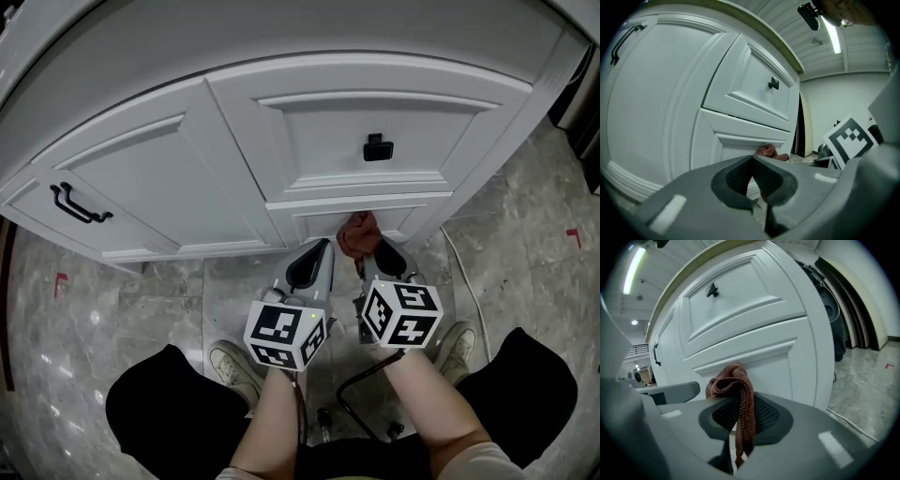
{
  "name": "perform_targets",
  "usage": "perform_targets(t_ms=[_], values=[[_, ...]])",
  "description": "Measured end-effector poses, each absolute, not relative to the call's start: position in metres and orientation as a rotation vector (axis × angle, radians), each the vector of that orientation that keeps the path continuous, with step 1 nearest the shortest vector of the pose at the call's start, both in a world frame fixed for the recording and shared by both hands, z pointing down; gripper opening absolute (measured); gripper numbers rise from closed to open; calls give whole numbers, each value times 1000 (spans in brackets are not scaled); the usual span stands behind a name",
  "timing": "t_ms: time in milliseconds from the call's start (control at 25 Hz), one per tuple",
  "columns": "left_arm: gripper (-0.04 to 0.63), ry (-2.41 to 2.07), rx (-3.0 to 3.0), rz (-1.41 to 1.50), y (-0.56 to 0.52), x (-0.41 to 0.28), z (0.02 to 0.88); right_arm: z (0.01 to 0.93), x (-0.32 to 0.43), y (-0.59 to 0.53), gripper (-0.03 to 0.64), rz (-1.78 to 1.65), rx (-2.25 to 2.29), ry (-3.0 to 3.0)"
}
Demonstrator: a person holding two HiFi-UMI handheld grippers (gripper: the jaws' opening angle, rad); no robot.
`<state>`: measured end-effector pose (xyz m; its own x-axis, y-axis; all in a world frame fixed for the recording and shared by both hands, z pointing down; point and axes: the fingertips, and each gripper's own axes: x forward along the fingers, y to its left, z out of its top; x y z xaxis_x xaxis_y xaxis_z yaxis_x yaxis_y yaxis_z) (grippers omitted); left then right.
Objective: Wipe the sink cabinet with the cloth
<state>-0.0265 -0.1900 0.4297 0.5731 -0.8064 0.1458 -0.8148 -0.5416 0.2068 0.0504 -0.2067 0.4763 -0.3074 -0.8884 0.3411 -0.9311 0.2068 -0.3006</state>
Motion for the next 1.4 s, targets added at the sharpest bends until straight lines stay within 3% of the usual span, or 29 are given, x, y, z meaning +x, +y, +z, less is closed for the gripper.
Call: perform_targets(t_ms=[560, 1400], values=[[0, -1307, 2558, 102, -196, -5, 446, 497, 80, -230, 92, 814, 1848, -2363], [0, -1257, 2560, 107, -190, 33, 456, 496, 208, -219, 91, 845, 2184, -2141]])
